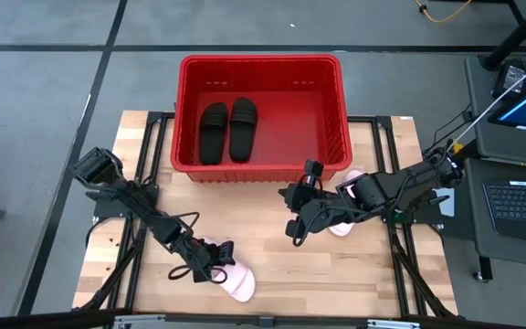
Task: Pick and place slides into bin
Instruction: Put the left pink slide into the red container
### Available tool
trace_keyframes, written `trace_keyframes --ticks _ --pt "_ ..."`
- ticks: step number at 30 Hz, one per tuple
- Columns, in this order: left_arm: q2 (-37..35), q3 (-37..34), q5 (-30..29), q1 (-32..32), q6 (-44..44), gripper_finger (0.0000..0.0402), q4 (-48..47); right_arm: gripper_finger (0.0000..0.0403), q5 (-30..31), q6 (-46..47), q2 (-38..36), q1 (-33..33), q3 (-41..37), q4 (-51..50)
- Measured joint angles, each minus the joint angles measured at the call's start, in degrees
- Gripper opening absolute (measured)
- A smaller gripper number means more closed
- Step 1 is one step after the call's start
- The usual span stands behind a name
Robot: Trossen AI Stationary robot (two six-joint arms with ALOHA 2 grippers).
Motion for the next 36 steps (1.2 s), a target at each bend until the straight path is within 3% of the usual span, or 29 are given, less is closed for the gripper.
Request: trace_keyframes --ticks 7,15,22,29,36 --pt "0.3 0.0 -4.3 0.9 -5.2 0.0012 0.5 0.0003 0.0 0.0 0.0 0.0 0.0 0.0" --pt "-0.6 0.5 -20.6 1.4 -14.8 0.0007 -1.1 0.0003 0.0 -0.4 0.0 0.0 0.0 0.0" --pt "-2.6 4.4 -31.3 1.5 -20.1 0.0005 -5.0 0.0003 0.0 -2.0 0.0 0.0 0.0 0.0" --pt "-5.0 9.6 -43.1 2.1 -21.1 0.0004 -9.5 0.0003 0.2 -1.8 0.0 0.2 0.0 0.0" --pt "-7.4 17.2 -53.4 2.8 -20.1 0.0004 -12.7 0.0002 4.9 -2.1 0.0 1.2 0.0 0.5"
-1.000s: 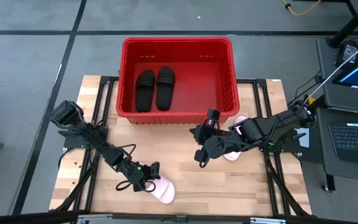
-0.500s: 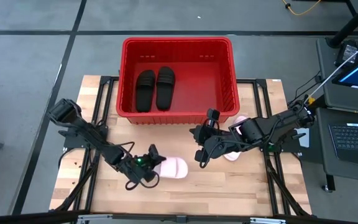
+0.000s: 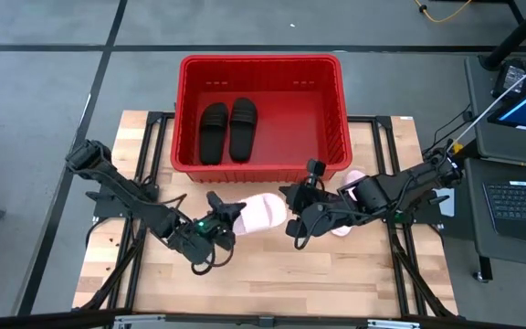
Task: Pick and place slides into bin
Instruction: Put the left pink slide into the red container
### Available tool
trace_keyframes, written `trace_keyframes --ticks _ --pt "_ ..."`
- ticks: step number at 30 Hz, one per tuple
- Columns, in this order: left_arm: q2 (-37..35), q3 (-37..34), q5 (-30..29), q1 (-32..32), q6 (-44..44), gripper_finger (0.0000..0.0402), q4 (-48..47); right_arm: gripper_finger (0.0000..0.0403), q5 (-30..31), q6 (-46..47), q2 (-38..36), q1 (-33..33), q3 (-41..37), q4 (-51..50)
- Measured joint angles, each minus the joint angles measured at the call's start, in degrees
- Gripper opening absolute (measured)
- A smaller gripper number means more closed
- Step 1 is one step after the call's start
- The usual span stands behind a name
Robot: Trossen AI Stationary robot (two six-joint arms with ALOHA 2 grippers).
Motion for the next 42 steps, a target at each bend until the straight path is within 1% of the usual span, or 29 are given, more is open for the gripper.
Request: trace_keyframes --ticks 5,10,12,15,19,21,27,33,36,42 --pt "-0.6 3.9 -5.3 1.7 1.0 0.0004 -0.3 0.0002 1.0 -3.0 0.0 1.0 1.1 1.8" --pt "-0.7 6.4 -13.7 4.7 9.5 0.0004 -0.9 0.0002 5.6 -4.7 -0.1 2.2 6.0 3.9" --pt "-0.7 7.5 -15.6 6.2 11.5 0.0004 -0.8 0.0003 6.3 -6.3 0.0 2.6 8.3 5.3" --pt "-0.7 9.6 -17.1 8.8 12.3 0.0003 -0.8 0.0006 6.3 -11.0 -0.2 2.9 9.7 10.6" --pt "-0.7 12.4 -17.4 11.5 12.6 0.0003 -0.5 0.0007 6.2 -17.5 0.0 2.8 9.9 15.7" --pt "-0.8 13.5 -17.5 12.6 12.6 0.0003 -0.6 0.0007 6.3 -18.8 0.0 2.8 9.9 17.7" --pt "-1.0 15.8 -17.7 15.5 12.6 0.0003 -0.7 0.0009 6.2 -18.5 0.0 1.3 9.9 22.6" --pt "-1.0 18.7 -17.6 18.3 12.6 0.0003 -0.7 0.0013 6.1 -21.0 2.1 -1.4 9.9 22.8" --pt "-2.1 19.5 -16.4 19.3 12.5 0.0003 -0.6 0.0032 6.1 -23.4 3.6 -2.9 9.9 22.9" --pt "-5.3 19.6 -15.6 20.0 12.1 0.0003 -0.4 0.0095 6.1 -25.2 5.0 -6.2 9.9 24.3"
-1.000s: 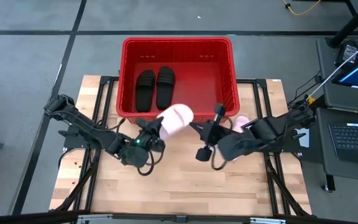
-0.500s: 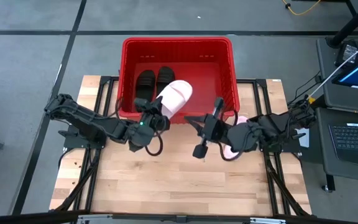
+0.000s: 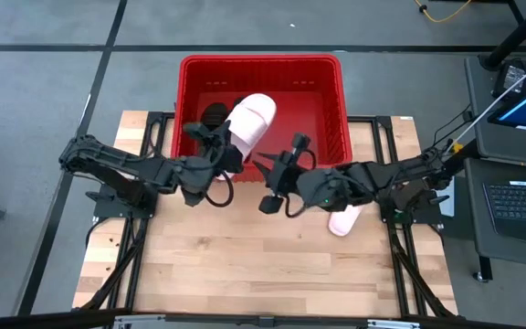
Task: Pick and place slides into bin
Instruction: Put the left pink slide into the red container
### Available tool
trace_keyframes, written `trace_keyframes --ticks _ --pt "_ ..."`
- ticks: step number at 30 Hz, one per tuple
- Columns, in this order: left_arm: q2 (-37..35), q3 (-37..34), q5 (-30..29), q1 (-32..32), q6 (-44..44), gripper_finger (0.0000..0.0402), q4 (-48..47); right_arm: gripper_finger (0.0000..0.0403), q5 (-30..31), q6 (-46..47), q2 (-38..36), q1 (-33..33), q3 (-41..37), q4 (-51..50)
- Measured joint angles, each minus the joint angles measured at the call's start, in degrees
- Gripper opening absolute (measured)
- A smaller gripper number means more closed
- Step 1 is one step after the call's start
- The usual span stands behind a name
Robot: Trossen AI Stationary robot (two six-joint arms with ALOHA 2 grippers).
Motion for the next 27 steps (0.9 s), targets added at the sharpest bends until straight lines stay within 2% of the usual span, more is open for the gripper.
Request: trace_keyframes --ticks 4,9,11,17,27 --pt "-1.4 0.0 0.0 0.0 0.0 0.0003 0.0 0.0126 -0.4 0.2 0.0 -2.3 0.0 1.3" --pt "-2.0 0.0 0.0 1.0 0.0 0.0003 0.0 0.0143 -8.2 0.1 0.3 -4.8 0.0 6.4" --pt "-2.0 0.0 0.1 1.7 0.0 0.0003 0.0 0.0144 -8.8 0.0 0.9 -5.6 0.1 7.1" --pt "-2.0 0.0 4.7 3.9 -2.8 0.0003 0.0 0.0145 -8.5 -2.9 3.1 -8.8 0.0 6.9" --pt "-2.0 0.0 5.0 5.5 -2.1 0.0003 0.0 0.0145 -5.3 -7.2 3.1 -11.1 0.0 6.7"
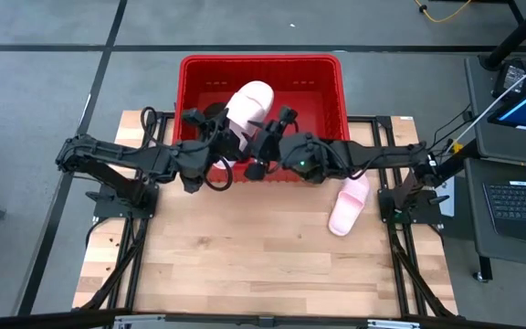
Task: Pick and place slides into bin
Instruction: Put the left pink slide into the red container
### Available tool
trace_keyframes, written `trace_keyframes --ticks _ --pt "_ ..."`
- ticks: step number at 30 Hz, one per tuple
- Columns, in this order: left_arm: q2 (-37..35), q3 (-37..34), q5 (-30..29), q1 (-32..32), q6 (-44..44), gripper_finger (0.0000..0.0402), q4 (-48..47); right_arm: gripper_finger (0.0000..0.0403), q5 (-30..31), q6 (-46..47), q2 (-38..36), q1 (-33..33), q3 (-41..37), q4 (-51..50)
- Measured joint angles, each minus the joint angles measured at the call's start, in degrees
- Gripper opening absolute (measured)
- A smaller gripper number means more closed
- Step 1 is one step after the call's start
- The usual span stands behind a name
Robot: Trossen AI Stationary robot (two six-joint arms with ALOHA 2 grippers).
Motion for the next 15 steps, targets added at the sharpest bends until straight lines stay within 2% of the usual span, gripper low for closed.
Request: trace_keyframes --ticks 15 --pt "0.0 0.0 1.8 1.7 2.6 0.0003 4.0 0.0145 0.0 -2.0 0.8 -1.4 0.0 2.0"
